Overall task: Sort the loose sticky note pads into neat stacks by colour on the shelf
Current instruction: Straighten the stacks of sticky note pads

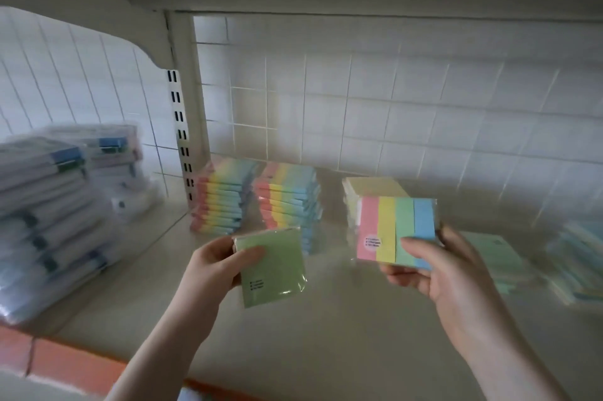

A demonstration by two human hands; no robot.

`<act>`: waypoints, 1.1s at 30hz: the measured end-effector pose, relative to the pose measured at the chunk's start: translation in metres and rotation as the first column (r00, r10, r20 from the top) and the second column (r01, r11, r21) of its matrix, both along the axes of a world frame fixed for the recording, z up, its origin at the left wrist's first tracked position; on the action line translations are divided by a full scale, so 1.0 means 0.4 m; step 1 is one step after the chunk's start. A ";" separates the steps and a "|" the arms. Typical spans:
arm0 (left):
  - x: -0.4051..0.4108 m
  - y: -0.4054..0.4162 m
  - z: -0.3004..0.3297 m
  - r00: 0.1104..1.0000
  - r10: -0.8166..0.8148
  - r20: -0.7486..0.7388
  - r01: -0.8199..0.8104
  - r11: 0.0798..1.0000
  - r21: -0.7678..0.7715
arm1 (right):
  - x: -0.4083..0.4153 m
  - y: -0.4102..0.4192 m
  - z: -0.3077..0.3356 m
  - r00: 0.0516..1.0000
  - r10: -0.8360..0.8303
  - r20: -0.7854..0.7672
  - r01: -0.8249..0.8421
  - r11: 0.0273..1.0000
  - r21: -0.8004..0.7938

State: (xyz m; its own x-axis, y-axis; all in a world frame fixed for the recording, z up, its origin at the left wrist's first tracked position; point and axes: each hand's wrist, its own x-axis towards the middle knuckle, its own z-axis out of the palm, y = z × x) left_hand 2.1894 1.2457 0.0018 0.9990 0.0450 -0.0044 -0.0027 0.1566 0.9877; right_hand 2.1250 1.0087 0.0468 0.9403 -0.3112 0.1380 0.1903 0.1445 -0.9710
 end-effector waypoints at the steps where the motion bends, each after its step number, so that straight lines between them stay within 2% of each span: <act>1: 0.015 0.043 0.001 1.000 0.005 -0.007 -0.005 1.000 0.010 | 0.013 0.039 0.006 1.000 -0.001 0.006 0.001 1.000 -0.003; 7: 0.086 0.245 0.021 0.999 -0.010 -0.035 0.012 0.998 0.063 | 0.114 0.245 0.048 0.999 0.030 -0.017 -0.030 0.999 0.015; 11: 0.125 0.322 0.010 0.996 0.041 -0.073 -0.037 0.998 0.060 | 0.195 0.337 0.072 0.994 0.081 -0.067 -0.083 0.996 -0.016; 17: 0.139 0.352 -0.018 0.987 0.038 -0.156 -0.040 0.999 -0.006 | 0.339 0.417 0.129 0.992 0.088 -0.092 -0.098 0.990 -0.103; 25: 0.148 0.349 -0.028 0.990 -0.006 -0.142 0.019 0.996 0.089 | 0.501 0.457 0.122 0.979 0.033 -0.200 -0.080 0.970 -0.228; 26: 0.147 0.349 -0.027 0.991 -0.004 -0.137 0.017 0.995 0.097 | 0.513 0.461 0.114 0.979 0.003 -0.206 -0.065 0.954 -0.293; 27: 0.147 0.350 -0.028 0.992 0.000 -0.129 0.014 0.994 0.106 | 0.520 0.463 0.108 0.977 -0.061 -0.205 -0.034 0.902 -0.431; 28: 0.147 0.350 -0.029 0.993 0.003 -0.119 0.011 0.993 0.120 | 0.524 0.464 0.104 0.973 -0.145 -0.182 0.005 0.794 -0.608; 30: 0.146 0.349 -0.028 0.995 -0.004 -0.105 0.020 0.989 0.147 | 0.515 0.466 0.103 0.959 -0.272 -0.077 0.075 0.506 -0.859; 31: 0.145 0.349 -0.028 0.995 -0.008 -0.101 0.024 0.988 0.154 | 0.508 0.468 0.105 0.956 -0.292 -0.040 0.083 0.398 -0.914; 33: 0.144 0.348 -0.026 0.995 -0.011 -0.095 0.027 0.986 0.162 | 0.499 0.470 0.103 0.951 -0.311 0.005 0.087 0.252 -0.964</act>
